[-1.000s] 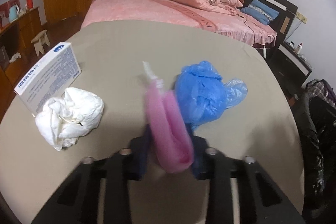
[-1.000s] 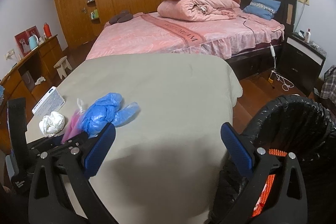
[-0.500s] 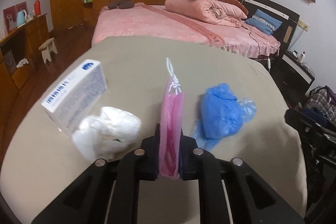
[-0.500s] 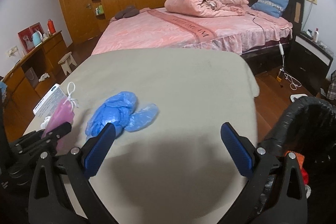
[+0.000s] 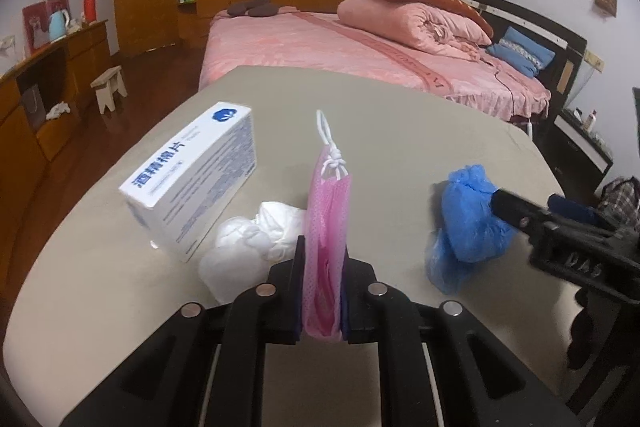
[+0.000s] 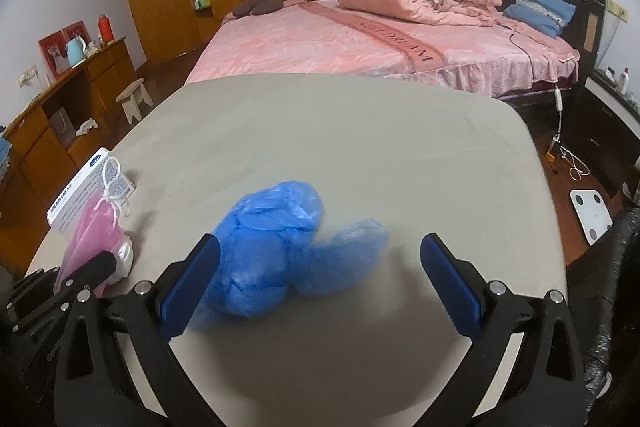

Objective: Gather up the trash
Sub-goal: 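Grasp the blue plastic shoe covers with the right tool, then carry the pink mesh bag and blue shoe covers over the black bin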

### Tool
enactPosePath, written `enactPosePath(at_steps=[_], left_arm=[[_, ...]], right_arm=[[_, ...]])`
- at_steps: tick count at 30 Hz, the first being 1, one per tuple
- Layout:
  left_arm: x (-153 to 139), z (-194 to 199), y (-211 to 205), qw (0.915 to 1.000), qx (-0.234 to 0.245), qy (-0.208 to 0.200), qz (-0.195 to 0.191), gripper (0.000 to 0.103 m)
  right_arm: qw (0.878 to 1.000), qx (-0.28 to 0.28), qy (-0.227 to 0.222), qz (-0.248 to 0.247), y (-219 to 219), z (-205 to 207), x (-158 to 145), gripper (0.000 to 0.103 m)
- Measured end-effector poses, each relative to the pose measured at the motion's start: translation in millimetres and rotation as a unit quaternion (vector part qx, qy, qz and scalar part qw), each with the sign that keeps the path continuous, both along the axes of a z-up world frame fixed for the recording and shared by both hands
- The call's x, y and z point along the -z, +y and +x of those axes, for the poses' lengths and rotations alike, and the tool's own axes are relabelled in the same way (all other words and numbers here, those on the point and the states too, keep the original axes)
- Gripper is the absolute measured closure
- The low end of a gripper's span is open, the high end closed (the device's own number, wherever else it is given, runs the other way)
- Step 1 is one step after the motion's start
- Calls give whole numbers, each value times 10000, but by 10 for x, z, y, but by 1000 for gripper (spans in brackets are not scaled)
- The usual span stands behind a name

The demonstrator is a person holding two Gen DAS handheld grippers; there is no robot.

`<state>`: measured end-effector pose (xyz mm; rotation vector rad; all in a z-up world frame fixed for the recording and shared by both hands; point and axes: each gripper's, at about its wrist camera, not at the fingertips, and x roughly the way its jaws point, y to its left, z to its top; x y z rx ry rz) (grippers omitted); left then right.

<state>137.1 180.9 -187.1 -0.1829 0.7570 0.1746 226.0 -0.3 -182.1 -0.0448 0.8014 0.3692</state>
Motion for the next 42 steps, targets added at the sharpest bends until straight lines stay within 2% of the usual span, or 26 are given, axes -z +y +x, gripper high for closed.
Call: enactPosePath(at_steps=[5,7,8,10,14,23,42], left_arm=[[7,-26,38,10000,-81,-25,-34,90],[10,-35,58,9999,-114,-41,-75,90],[17,-43,67,9999,-120,-39,-86,90],[24,-47,68,9999,-113,-29,-83,90],[13,-51,36,10000,-79,-39,-10,90],[-99,-113,-61,9998,-41,-170,5,90],[-503,-285,-716,9974,507,-497,74,90]], right_arm=[[9997,-171,161,-110,159,11,100,8],[9992,-303,272,1,168,21,123,29],[9987,-385,316,67,172,17,129,34],[9970,-629,399,203,187,-4,125,57],[9959,-785,394,208,225,-102,88,65],[9973,-593,226,368,-46,-283,-120,67],[9983,-73,-136,565,-830,-626,-534,67]])
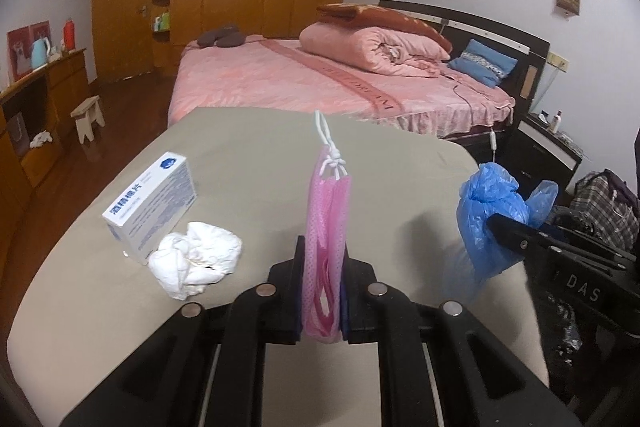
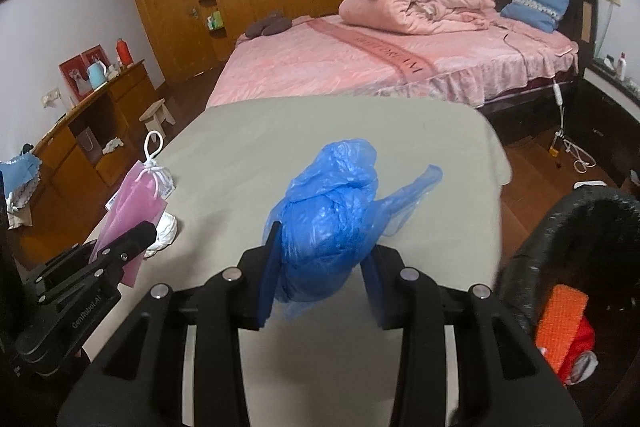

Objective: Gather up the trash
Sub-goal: 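Carry the pink mesh bag and blue shoe covers over the black bin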

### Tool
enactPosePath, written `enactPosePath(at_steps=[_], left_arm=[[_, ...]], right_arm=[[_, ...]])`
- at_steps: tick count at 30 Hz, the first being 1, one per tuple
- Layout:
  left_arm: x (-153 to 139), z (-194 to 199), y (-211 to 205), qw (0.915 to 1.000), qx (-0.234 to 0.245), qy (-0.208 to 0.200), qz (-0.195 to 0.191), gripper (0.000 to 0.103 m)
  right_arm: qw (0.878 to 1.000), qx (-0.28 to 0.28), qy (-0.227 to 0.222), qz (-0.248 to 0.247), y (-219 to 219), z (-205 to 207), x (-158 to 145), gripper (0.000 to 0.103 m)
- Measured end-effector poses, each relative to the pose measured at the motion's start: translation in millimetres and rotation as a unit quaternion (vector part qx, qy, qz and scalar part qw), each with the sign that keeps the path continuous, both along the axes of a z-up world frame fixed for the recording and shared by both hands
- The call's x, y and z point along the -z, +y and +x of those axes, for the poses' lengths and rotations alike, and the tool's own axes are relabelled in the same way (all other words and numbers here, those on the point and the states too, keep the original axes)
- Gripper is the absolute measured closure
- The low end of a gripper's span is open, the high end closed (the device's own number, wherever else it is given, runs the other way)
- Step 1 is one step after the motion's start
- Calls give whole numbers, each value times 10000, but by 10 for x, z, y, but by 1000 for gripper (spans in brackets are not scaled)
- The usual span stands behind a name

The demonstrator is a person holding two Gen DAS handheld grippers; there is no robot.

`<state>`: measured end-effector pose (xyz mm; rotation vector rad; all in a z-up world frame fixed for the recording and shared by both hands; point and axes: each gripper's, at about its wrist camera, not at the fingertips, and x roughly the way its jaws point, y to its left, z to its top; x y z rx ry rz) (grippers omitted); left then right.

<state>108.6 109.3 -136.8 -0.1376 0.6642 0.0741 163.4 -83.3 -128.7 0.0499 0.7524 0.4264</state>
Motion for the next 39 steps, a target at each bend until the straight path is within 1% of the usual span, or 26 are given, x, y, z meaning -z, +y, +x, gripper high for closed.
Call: enactPosePath(at_steps=[23,29,39], left_arm=[[-583,-176,-749,9975,605,-312,165,90],[-718,-229,-953,9955,819,-428,214,90],[-860,-310,-1336,9899,1273,-581,243,90]], right_arm=[[9968,567,-541,177,-878,-448,-544,67],[9952,687,-666,191,-1072,-561,-655,67],[9906,1080,-805,221,-1491,-777,-748,67]])
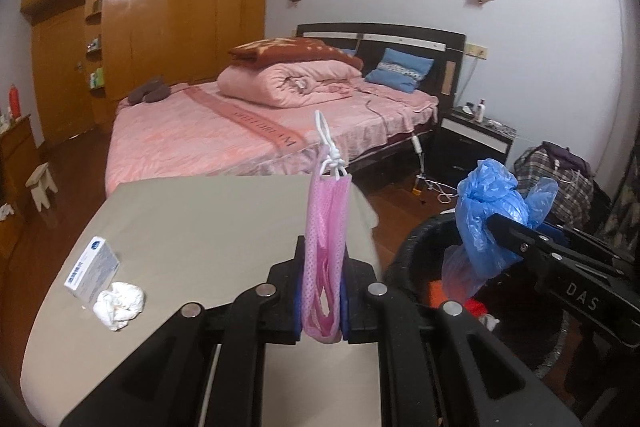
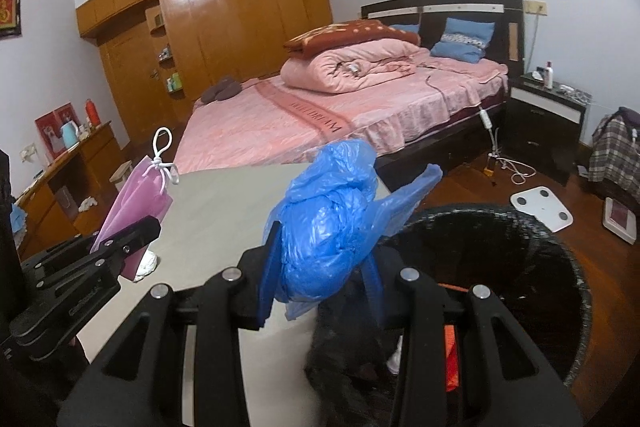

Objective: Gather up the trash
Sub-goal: 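Carry the pink mesh bag and blue shoe covers over the black bin, then open both tools over the bin to drop the mesh bag and shoe covers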

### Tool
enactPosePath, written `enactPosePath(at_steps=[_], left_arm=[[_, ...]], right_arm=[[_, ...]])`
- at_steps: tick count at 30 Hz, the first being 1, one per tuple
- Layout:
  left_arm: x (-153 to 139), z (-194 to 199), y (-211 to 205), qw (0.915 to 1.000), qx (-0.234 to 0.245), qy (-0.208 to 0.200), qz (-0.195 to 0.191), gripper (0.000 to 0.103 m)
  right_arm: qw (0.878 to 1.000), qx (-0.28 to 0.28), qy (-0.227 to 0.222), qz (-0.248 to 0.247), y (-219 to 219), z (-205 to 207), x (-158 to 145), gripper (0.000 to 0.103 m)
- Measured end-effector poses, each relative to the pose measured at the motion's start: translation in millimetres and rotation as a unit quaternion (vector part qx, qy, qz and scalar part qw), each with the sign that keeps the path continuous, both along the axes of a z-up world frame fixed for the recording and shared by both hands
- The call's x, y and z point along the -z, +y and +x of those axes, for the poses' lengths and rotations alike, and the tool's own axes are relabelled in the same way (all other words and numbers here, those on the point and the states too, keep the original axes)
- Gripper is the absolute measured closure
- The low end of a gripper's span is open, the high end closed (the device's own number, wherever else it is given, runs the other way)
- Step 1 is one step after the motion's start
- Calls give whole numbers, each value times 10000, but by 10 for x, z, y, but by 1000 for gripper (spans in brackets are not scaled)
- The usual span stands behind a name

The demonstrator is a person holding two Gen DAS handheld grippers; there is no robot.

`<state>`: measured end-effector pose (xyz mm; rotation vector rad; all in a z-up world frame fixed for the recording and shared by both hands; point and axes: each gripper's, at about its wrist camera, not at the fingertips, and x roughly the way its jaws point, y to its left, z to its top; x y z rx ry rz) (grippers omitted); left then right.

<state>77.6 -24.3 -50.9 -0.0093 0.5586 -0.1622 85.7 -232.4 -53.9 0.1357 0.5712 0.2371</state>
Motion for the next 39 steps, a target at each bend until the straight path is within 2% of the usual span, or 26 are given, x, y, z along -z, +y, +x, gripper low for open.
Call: enactPosePath(at_steps=[24,39], left_arm=[[-66,-36,-945,9940,1081,-134,1,90],[66,70,-1361,9870,1608,-9,8,90]], right_arm=[[9955,937,-68,-124,-876,-314,-11,67],[9902,1353,149,-319,-1281,-464,191,67]])
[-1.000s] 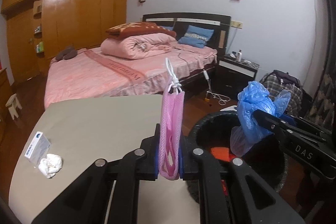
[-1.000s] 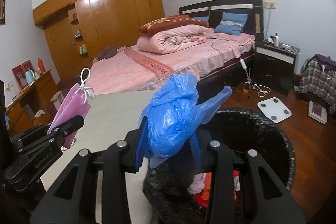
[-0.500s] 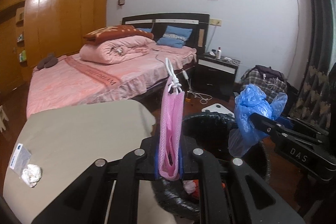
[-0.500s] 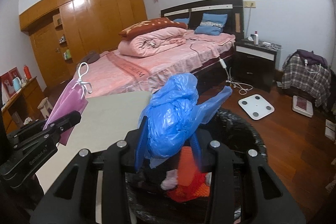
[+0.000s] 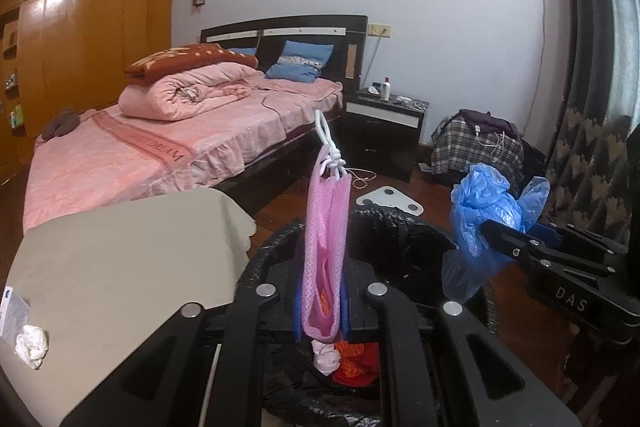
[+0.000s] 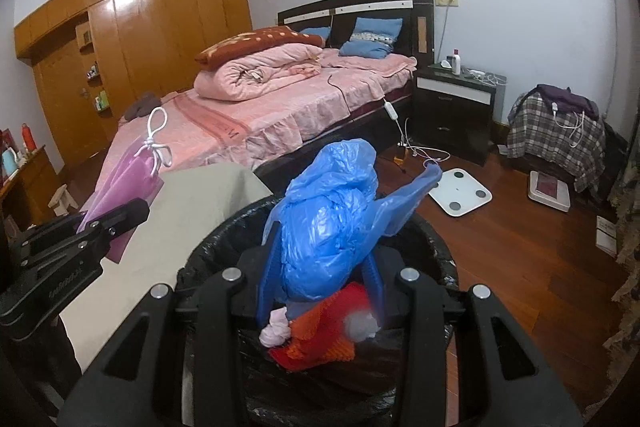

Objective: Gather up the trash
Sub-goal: 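Open both tools over the bin to drop the mesh bag and shoe covers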

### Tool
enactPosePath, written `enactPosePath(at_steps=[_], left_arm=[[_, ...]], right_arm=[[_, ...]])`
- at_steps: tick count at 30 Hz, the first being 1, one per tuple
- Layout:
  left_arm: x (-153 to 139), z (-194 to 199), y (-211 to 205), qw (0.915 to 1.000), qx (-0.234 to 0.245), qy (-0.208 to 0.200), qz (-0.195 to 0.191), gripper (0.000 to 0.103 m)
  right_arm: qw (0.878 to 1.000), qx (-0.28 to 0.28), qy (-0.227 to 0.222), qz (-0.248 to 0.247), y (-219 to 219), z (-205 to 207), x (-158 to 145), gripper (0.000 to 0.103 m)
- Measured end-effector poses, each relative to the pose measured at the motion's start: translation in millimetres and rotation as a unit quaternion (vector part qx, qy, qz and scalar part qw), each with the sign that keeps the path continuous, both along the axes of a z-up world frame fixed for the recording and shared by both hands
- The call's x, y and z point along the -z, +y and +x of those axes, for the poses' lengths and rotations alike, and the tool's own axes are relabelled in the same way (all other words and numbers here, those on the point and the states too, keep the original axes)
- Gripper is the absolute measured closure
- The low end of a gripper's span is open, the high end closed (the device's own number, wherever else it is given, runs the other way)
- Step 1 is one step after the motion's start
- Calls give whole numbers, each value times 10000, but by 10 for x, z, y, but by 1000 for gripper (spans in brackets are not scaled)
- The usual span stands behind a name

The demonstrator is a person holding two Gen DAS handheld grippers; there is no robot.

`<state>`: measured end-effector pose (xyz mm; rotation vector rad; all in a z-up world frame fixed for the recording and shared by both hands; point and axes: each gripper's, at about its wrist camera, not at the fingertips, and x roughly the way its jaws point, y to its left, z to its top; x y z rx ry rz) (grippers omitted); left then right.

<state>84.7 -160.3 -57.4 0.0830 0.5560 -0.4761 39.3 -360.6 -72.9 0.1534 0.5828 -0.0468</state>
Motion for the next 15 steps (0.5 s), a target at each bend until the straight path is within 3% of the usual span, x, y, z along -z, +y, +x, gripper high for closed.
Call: enactPosePath(at_steps=[15], left_arm=[[171,155,-220,9996,217,172,87,88]], right_arm=[[9998,148,153,52,-164,98,157,64]])
